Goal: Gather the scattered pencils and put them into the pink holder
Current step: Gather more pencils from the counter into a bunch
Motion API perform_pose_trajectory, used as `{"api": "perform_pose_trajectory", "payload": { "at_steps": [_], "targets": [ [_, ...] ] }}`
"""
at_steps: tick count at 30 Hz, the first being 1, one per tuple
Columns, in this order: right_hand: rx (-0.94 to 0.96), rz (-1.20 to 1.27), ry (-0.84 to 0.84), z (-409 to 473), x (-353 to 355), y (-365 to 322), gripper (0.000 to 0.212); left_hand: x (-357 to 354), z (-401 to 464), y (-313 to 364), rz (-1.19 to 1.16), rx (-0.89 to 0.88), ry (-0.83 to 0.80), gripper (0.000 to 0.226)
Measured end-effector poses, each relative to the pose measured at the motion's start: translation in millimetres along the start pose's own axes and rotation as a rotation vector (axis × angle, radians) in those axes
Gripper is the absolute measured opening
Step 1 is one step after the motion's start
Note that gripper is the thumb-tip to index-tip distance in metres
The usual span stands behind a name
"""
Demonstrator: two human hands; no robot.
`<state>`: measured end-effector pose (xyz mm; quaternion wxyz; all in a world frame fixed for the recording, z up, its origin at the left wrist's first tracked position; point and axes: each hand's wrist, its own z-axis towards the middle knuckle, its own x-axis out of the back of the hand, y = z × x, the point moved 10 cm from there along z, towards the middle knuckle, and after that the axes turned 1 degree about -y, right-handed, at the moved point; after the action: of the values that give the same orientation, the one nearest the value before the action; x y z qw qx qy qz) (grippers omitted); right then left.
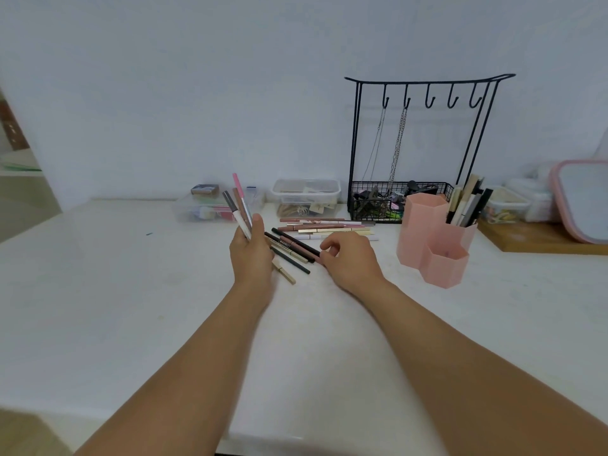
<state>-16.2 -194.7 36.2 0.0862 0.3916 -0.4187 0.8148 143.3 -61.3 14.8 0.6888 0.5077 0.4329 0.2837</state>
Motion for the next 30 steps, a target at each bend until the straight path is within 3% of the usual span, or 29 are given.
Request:
{"api": "perform_pose_trajectory", "payload": {
  "at_steps": [12,14,16,19,21,25,30],
  "targets": [
    [-0.054,-0.141,-0.090,0.4,0.3,-0.6,0.015,-0.1,-2.6,-2.3,0.034,0.028,0.006,0.046],
    [-0.116,-0.014,-0.032,-0.4,9.7,4.6,0.016,-0.9,-3.2,-1.2,0.046,0.023,0.004,0.046],
    [-0.206,0.278,0.002,-4.5,14.8,10.2,0.018,-0.7,-3.7,-1.5,0.060,0.030,0.003,0.046],
    [-0.300,0.838,-0.130,-14.8,-3.9,-2.4,0.015,-6.5,-7.1,0.4,0.067,0.030,-0.043,0.042],
    [-0.281,1.060,-0.240,-21.1,-18.6,-22.3,0.013,-12.3,-10.6,2.6,0.073,0.017,-0.086,0.043],
    [-0.153,1.088,-0.365,-29.4,-33.6,-48.9,0.011,-21.7,-15.3,7.8,0.038,0.003,-0.165,0.042],
    [-0.130,0.948,-0.402,-35.5,-49.9,-49.1,0.009,-23.7,-12.8,2.5,0.043,-0.015,-0.159,0.038]
  ]
}}
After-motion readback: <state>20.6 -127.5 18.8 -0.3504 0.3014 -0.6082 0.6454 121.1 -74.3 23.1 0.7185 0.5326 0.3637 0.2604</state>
